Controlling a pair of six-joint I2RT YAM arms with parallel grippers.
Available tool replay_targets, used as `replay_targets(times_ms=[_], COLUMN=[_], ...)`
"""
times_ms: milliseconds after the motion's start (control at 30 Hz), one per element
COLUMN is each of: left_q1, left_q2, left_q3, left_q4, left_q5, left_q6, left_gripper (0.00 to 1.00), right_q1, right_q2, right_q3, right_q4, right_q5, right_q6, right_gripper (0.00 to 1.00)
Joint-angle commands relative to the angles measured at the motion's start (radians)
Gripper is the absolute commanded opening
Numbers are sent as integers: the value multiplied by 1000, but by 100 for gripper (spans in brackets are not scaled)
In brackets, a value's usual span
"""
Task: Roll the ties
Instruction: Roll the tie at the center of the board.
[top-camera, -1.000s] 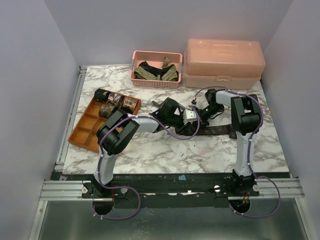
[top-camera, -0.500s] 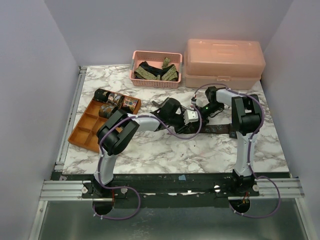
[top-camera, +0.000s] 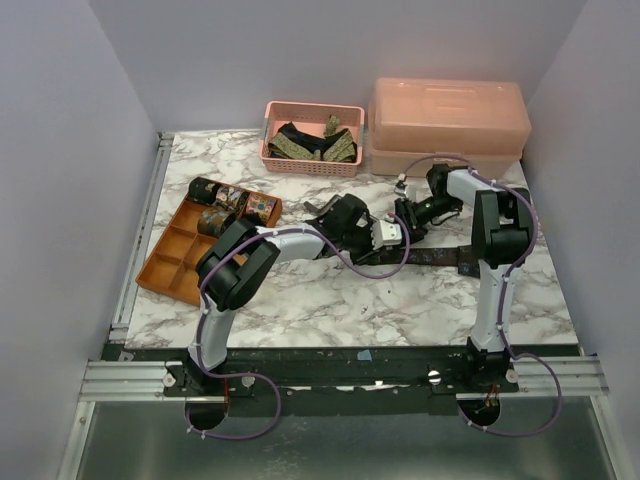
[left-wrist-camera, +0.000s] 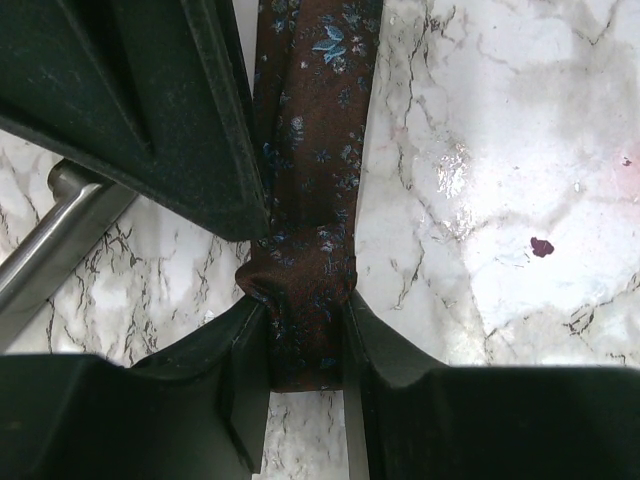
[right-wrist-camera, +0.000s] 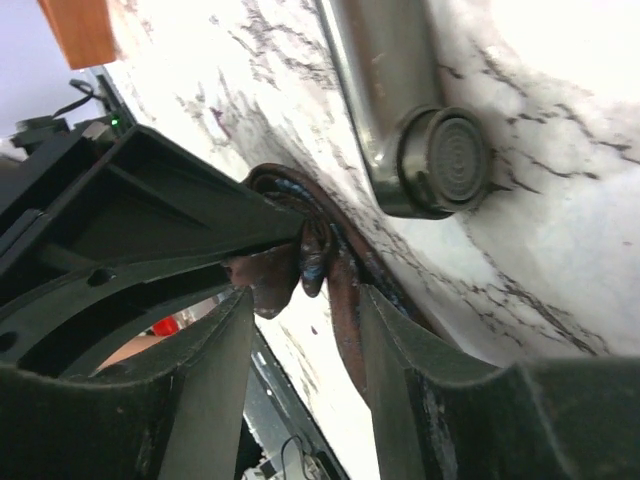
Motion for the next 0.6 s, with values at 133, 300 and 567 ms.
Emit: replay_targets(times_ms=[133,300,567], left_q1=[-7,-6,15], left_q2=[142,141,89], left_q3=[-54,-46,-95], left_q4=[-324,-336,-251], left_q5=[-130,-125,-41], left_q6=[62,70,57], left_gripper=[21,22,52], right_q1=[39,62,37], right_q2=[-51,-25,5], right_q3=[-57,-73,-96], right_q4=[-23,54,99], right_q5=[-106,-47,54], right_q6=[-22,7,36], right_gripper=[54,43,1])
